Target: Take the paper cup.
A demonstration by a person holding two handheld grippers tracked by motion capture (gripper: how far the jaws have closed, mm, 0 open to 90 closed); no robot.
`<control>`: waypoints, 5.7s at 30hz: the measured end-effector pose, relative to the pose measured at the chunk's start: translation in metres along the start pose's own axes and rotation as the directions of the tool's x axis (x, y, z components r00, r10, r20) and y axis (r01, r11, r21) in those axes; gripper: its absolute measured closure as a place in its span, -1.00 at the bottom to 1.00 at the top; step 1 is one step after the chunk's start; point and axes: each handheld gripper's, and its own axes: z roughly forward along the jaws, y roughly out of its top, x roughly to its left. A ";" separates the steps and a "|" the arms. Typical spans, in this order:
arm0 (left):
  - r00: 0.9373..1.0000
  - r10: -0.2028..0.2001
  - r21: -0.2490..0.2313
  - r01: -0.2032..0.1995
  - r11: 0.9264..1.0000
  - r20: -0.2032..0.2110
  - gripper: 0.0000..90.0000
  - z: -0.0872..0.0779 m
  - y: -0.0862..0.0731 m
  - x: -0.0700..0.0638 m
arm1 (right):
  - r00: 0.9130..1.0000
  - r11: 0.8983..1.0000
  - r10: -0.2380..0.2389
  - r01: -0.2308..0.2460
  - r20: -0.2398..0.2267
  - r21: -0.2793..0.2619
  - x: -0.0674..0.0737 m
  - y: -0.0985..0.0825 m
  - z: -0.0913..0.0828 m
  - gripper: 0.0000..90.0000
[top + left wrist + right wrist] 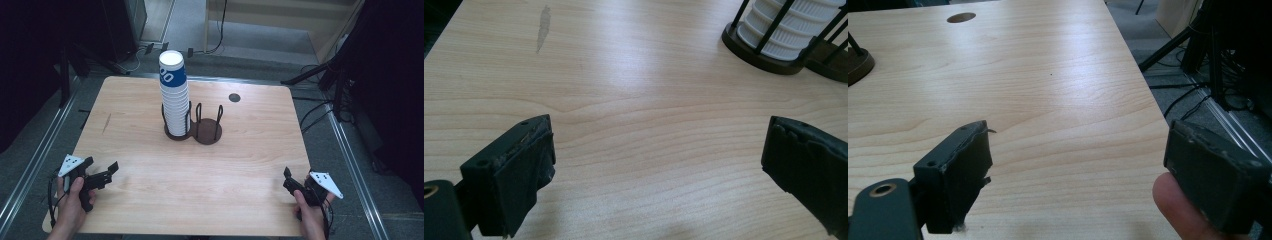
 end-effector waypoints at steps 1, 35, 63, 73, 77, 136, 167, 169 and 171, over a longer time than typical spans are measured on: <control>1.000 -0.001 -0.003 0.001 1.000 0.000 -0.97 0.000 0.000 0.000 | 1.000 1.000 -0.002 0.002 0.000 -0.001 0.000 0.000 0.000 -0.75; 0.999 -0.024 0.026 0.024 0.999 -0.025 -0.97 0.004 0.002 0.001 | 0.993 0.993 -0.078 0.069 -0.087 -0.100 0.040 0.049 -0.019 -0.74; 1.000 -0.019 0.022 0.020 1.000 -0.006 -0.97 0.003 0.001 0.000 | 0.981 0.988 -0.119 0.102 -0.151 -0.115 0.093 0.101 -0.021 -0.74; 1.000 -0.021 0.021 0.021 1.000 -0.001 -0.97 0.003 0.001 0.000 | 0.975 0.984 -0.136 0.114 -0.174 -0.135 0.111 0.113 -0.020 -0.74; 1.000 -0.016 0.021 0.016 1.000 -0.001 -0.97 0.002 0.001 0.000 | 0.972 0.984 -0.147 0.124 -0.183 -0.132 0.122 0.117 -0.018 -0.74; 1.000 -0.006 0.013 0.006 1.000 0.017 -0.97 0.002 0.000 -0.002 | 0.914 0.978 -0.200 0.163 -0.352 -0.131 0.259 0.166 0.018 -0.74; 0.997 0.057 0.009 -0.057 0.998 0.045 -0.97 0.003 0.000 -0.006 | 0.876 0.970 -0.221 0.153 -0.428 -0.189 0.324 0.193 0.030 -0.80; 0.997 0.057 0.010 -0.057 0.998 0.045 -0.97 0.003 0.000 -0.006 | 0.879 0.971 -0.220 0.157 -0.424 -0.180 0.329 0.193 0.033 -0.81; 0.997 0.057 0.011 -0.057 0.998 0.045 -0.97 0.003 0.001 -0.006 | 0.881 0.971 -0.220 0.155 -0.420 -0.182 0.333 0.194 0.037 -0.81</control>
